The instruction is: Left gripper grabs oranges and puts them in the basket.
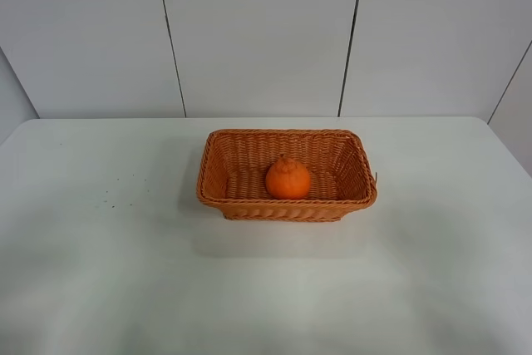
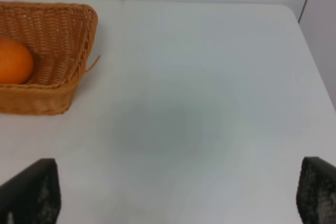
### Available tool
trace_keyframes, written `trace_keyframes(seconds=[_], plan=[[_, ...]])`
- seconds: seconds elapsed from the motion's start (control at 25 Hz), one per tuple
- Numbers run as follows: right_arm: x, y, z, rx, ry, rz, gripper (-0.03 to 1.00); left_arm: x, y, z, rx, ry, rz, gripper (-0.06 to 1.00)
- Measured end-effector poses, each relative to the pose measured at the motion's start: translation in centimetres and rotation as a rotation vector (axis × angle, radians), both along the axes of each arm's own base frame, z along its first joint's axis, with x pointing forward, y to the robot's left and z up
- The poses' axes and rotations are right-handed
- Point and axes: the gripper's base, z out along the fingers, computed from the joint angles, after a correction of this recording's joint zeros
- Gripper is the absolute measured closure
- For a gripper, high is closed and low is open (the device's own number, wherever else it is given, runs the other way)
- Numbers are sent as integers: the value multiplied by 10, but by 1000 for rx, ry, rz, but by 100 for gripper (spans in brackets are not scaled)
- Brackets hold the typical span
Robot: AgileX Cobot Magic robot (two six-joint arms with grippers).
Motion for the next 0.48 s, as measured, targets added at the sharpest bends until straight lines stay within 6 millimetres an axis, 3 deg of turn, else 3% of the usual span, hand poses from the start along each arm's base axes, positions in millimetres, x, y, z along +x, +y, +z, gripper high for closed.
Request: trace_keyframes(seconds=[0.48], plan=[[0,0,0,0,0,0,27,0,0,0,-15,-1,10,10]])
